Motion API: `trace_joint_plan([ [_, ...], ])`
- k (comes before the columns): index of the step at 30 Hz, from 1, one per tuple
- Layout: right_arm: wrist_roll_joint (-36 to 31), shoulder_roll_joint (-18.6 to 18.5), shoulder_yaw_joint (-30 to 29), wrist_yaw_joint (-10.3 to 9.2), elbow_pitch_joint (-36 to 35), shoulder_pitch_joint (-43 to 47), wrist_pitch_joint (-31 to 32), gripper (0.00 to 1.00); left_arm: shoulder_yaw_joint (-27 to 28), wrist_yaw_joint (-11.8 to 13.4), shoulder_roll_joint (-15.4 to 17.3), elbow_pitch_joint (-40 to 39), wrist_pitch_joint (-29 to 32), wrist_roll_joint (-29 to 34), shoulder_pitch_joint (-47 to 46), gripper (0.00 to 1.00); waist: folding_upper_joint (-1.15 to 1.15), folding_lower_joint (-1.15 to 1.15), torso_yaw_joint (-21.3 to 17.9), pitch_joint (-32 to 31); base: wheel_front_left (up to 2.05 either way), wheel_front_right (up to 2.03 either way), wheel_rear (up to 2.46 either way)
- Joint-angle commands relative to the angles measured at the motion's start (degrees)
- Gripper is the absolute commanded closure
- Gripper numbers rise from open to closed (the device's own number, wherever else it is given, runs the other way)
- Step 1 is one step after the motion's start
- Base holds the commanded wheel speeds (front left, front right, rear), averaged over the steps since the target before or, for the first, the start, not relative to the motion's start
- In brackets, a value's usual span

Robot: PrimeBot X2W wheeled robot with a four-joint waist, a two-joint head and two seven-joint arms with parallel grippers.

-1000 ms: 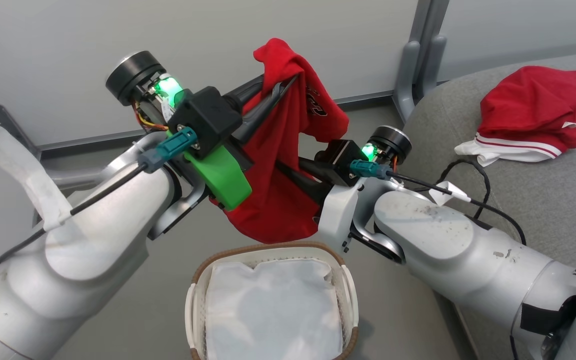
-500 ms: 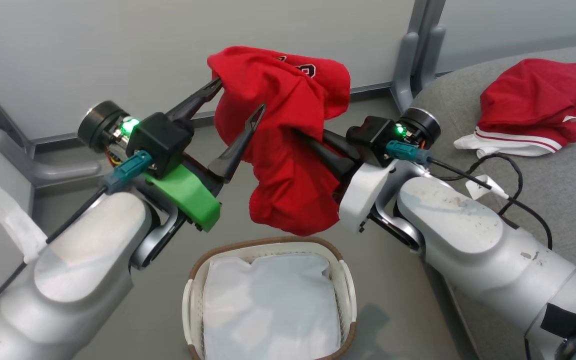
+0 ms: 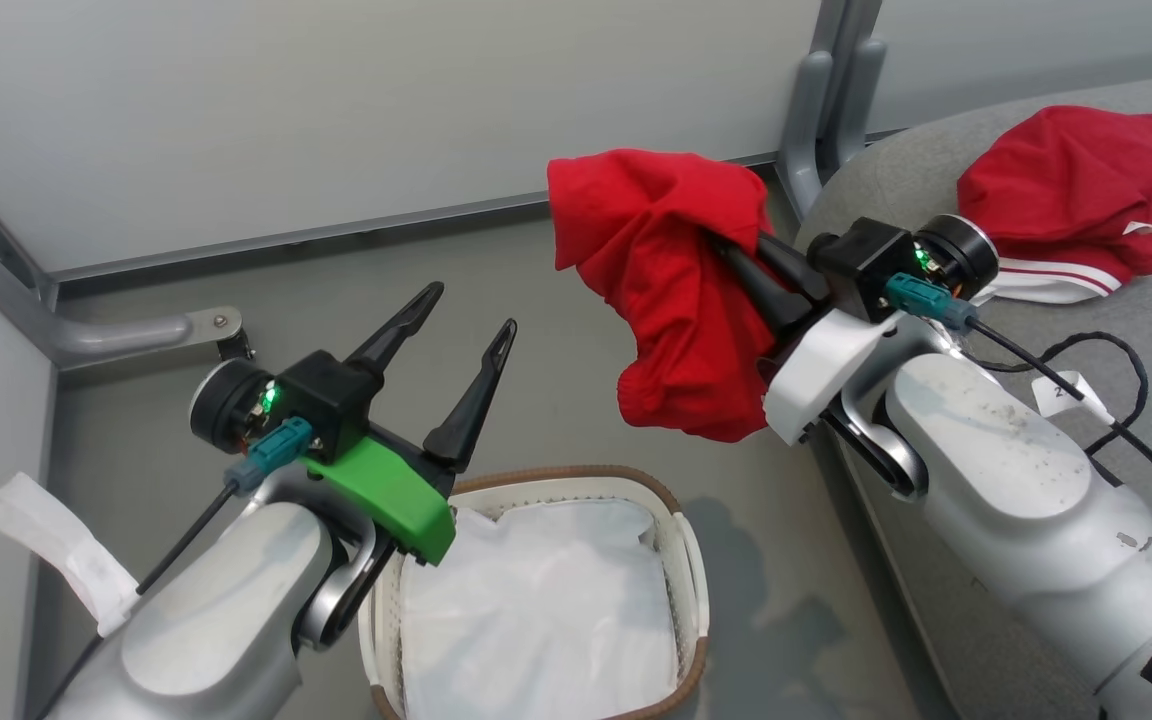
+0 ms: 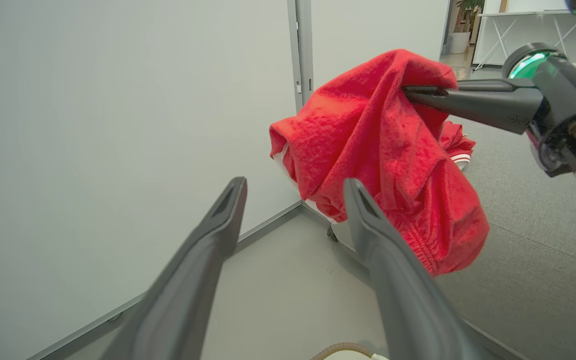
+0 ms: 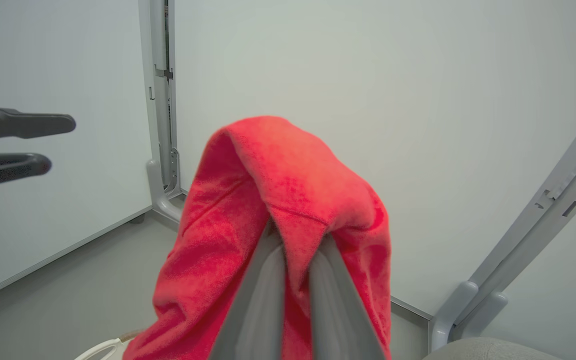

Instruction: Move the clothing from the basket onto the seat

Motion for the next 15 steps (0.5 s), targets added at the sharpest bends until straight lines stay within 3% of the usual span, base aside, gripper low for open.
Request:
trace_joint_plan([
  [1, -0.6, -0.5, -1.2, -0.08, -0.5, 1.4, -0.1, 1.0, 0.2, 0.4, -0.4, 0.2, -0.4, 0.2, 1.5, 0.0, 0.0, 0.0, -0.2, 0.1, 0.0, 0.0, 0.0],
  [15, -5.8, -1.4, -10.4, -0.08, -4.3, 8.7, -0.1, 1.0, 2.7, 1.3, -3.6, -1.0, -0.7, 3.6, 8.5, 0.0, 0.0, 0.0, -5.4, 1.0, 0.0, 0.0, 0.0],
])
